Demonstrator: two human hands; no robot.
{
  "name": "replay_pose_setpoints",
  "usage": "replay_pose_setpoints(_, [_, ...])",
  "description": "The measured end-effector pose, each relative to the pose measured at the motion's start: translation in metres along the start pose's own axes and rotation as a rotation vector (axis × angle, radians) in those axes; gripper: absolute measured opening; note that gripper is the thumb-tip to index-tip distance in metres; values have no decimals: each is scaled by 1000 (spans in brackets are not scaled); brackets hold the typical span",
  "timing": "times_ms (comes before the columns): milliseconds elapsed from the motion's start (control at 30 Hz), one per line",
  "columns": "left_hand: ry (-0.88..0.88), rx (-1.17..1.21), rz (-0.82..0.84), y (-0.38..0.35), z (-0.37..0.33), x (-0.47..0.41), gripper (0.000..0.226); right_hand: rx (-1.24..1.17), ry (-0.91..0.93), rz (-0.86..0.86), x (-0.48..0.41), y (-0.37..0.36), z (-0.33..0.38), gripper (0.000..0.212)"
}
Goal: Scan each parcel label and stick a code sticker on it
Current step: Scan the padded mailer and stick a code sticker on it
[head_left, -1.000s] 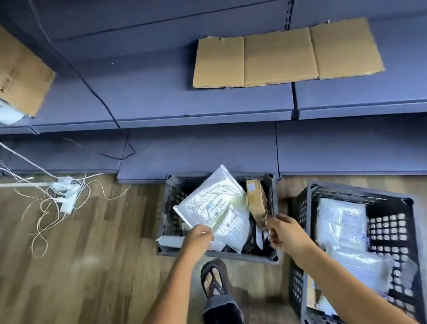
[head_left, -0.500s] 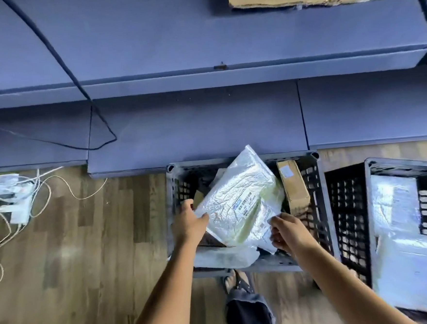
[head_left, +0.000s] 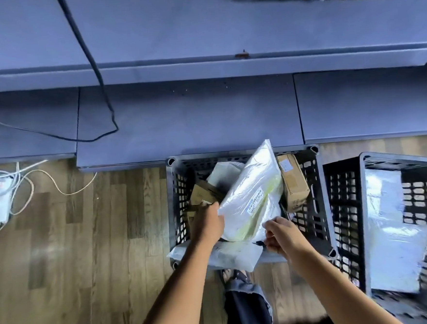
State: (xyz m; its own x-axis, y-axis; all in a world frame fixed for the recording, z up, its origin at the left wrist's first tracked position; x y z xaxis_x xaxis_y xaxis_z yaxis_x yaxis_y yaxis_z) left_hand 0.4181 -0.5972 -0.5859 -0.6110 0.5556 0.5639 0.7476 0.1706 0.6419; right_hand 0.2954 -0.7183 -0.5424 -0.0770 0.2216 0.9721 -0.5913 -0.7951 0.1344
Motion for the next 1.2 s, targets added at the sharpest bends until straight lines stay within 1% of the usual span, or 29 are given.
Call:
replay_pose_setpoints(133, [11, 151, -65, 35, -26, 31, 22, 22, 41, 5, 42, 8, 7, 20])
replay_pose_setpoints(200, [-12, 193, -51, 61, -38, 42, 24, 20, 67, 17, 67, 14, 16, 20])
replay_pose_setpoints(300, [-37, 201, 14, 110, -58, 58, 39, 49, 124, 14, 99, 26, 32, 20])
replay_pose_setpoints(367, [-106, 192, 20, 150, -77, 71, 44, 80, 195, 5, 123, 36, 46, 15])
replay_pose_setpoints(433, [-190, 182, -12, 189, -98, 84, 41, 122, 300, -38, 147, 50, 62, 5])
replay_pose_setpoints(467, [-223, 179, -23, 208, -111, 93, 39, 138, 373, -81, 162, 59, 72, 12])
replay_pose_setpoints(533, [-264, 204, -38, 243, -138, 111, 37, 112, 510, -227, 194, 79, 92, 24])
replay_pose_setpoints(600, [-280, 227, -61, 274, -164, 129, 34, 59, 596, -334, 222, 99, 111, 37])
replay_pose_setpoints(667, [-296, 279, -79, 301, -187, 148, 27, 95, 658, -372, 246, 117, 129, 51])
replay_pose_setpoints(733, [-328, 304, -69, 323, -208, 167, 26, 185, 694, -404, 270, 133, 146, 69])
replay_pose_setpoints(767, [-334, 309, -62, 332, -217, 175, 26, 182, 713, -386, 282, 139, 153, 75])
replay_pose_setpoints(833, [-344, 321, -42, 349, -238, 188, 24, 106, 750, -258, 304, 149, 164, 72])
replay_pose_setpoints(900, [-368, 348, -33, 364, -260, 201, 25, 115, 801, -148, 328, 161, 173, 56])
replay_pose_setpoints(1000, [-389, 363, -55, 392, -286, 217, 26, 226, 885, -69, 359, 182, 189, 25])
replay_pose_setpoints(1033, [-404, 364, -68, 402, -293, 222, 25, 264, 904, -32, 371, 188, 194, 20])
replay_pose_setpoints(1067, [-414, 376, -95, 411, -297, 227, 23, 299, 912, 12, 380, 192, 199, 18])
replay_pose_setpoints(1133, [-414, 430, -173, 427, -304, 234, 26, 311, 924, 117, 395, 197, 209, 21])
replay_pose_setpoints(1200, [-401, 586, -291, 438, -309, 243, 29, 269, 956, 206, 411, 199, 219, 22])
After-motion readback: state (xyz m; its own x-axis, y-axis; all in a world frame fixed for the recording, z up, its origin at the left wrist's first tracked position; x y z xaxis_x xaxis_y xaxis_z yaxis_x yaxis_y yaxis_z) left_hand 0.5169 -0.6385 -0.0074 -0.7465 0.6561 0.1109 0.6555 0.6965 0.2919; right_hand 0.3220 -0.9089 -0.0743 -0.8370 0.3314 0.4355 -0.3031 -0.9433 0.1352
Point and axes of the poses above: each hand's wrist, its own x-axis away from the middle knuckle, its own y-axis out of the back of the hand, z = x × y, the point moved 2 cm from there along -x, towards the middle knuckle, and after that the axes turned 10 degrees about -y, right-handed, at the moved point
